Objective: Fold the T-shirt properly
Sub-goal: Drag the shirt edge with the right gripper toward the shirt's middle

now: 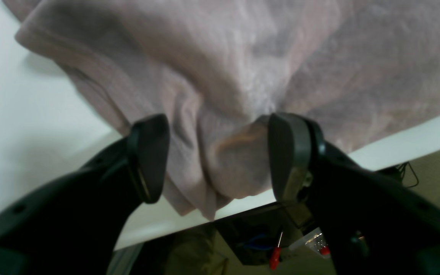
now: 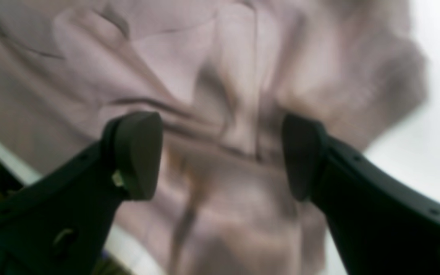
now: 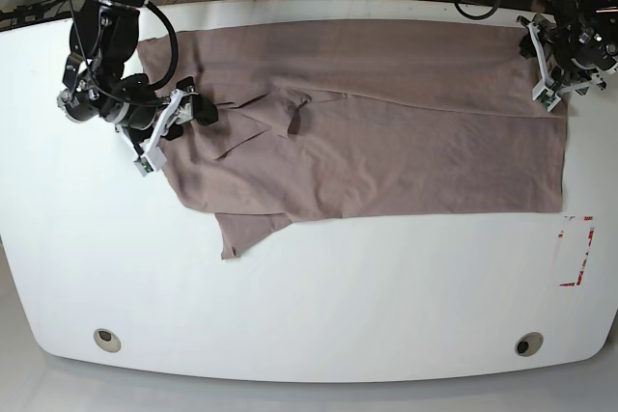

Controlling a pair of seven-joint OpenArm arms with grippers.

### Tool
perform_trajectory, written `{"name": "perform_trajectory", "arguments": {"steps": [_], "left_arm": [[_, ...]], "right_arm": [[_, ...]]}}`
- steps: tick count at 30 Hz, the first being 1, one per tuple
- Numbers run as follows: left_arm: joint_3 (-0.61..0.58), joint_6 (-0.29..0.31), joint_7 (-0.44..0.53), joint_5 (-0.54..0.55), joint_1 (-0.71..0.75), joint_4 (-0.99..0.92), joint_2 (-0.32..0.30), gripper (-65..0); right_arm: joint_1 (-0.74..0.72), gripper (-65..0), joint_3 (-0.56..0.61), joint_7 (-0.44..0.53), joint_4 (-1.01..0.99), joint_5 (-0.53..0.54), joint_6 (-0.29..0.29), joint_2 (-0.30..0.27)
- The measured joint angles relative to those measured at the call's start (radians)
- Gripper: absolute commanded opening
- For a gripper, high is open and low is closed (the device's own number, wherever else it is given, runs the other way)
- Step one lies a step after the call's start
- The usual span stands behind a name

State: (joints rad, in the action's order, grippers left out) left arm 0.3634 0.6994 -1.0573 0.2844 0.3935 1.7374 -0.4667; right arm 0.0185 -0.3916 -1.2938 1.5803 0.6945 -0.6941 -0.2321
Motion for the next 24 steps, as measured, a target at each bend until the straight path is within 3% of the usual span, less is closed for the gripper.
{"name": "perform_trajectory", "arguments": {"steps": [4, 8, 11, 14, 17, 24], "left_arm": [[0.000, 0.000, 0.000, -0.003, 0.000, 0.000, -0.002, -27.2], [0.000, 0.000, 0.000, -0.003, 0.000, -0.001, 0.000, -27.2], [0.000, 0.000, 0.000, -0.003, 0.000, -0.001, 0.000, -27.2], [0.000, 0.000, 0.000, -0.003, 0.000, -0.001, 0.000, -27.2], [0.000, 0.000, 0.000, -0.003, 0.000, -0.001, 0.000, -27.2], [0.000, 0.000, 0.000, -0.003, 0.000, -0.002, 0.001, -27.2]], "right_arm": [[-0.051, -19.8, 0.071, 0.070, -0.088, -0.026, -0.003, 0.007], [-0.069, -22.5, 0.073, 0.071, -0.123, -0.037, -0.002, 0.008], [-0.068, -34.2, 0.072, 0.076, -0.125, -0.044, -0.002, 0.012], [-0.069, -53.0, 0.072, 0.122, -0.129, -0.045, 0.002, 0.029], [-0.069, -65.0, 0.075, 0.168, -0.144, -0.037, 0.001, 0.040], [-0.080, -65.0, 0.073, 0.202, -0.200, -0.044, 0.002, 0.032]]}}
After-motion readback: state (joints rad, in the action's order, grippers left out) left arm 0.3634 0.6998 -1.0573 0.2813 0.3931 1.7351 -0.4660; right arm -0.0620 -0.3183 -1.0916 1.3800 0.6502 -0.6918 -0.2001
